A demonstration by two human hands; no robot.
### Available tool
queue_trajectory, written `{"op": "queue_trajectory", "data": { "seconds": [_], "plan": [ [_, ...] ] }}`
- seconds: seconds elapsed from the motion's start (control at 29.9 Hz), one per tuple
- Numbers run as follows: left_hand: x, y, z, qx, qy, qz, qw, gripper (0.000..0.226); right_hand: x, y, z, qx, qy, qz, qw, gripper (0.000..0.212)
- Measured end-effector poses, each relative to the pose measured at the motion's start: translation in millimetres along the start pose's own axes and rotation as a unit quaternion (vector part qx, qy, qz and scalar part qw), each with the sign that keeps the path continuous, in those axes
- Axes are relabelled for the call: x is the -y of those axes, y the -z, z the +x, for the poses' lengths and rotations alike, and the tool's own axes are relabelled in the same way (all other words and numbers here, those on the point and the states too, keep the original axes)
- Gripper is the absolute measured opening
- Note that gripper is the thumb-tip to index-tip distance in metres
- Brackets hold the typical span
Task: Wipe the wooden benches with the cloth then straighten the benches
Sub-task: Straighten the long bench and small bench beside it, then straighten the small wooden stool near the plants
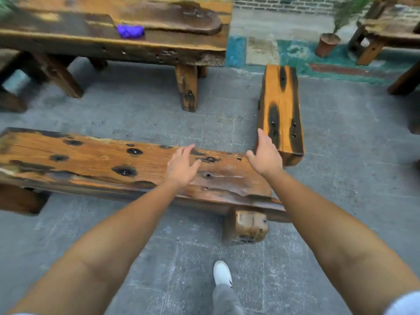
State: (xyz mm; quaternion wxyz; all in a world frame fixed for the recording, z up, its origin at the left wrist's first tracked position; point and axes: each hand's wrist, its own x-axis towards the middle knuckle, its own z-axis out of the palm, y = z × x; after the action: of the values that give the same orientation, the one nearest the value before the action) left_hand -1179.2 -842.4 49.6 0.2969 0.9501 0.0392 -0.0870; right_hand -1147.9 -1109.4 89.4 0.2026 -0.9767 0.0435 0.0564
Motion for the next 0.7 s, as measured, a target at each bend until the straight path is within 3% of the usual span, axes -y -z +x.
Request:
{"op": "queue_trajectory", "data": {
  "seconds": [0.17, 0.3, 0.37, 0.43, 0.7],
  "plan": [
    [24, 163, 4, -0.122, 0.019, 0.070, 0.990, 0.061, 126, 37, 46, 0.008, 0.082, 0.050, 0.995, 0.078],
    [57, 232, -10, -0.201, 0.070, 0.097, 0.972, 0.063, 215, 34, 61, 0.018, 0.169, 0.062, 0.983, 0.071],
    [90, 274, -25, -0.219, 0.098, 0.106, 0.965, 0.064, 288, 21, 68, 0.032, 0.234, 0.079, 0.969, 0.070],
    [161, 329, -50, -0.272, 0.164, 0.088, 0.944, 0.065, 402, -8, 57, 0.071, 0.314, 0.083, 0.943, 0.073],
    [326, 453, -107, -0.325, 0.213, 0.057, 0.920, 0.069, 611, -89, 3, 0.101, 0.397, 0.105, 0.906, 0.075]
  ]
}}
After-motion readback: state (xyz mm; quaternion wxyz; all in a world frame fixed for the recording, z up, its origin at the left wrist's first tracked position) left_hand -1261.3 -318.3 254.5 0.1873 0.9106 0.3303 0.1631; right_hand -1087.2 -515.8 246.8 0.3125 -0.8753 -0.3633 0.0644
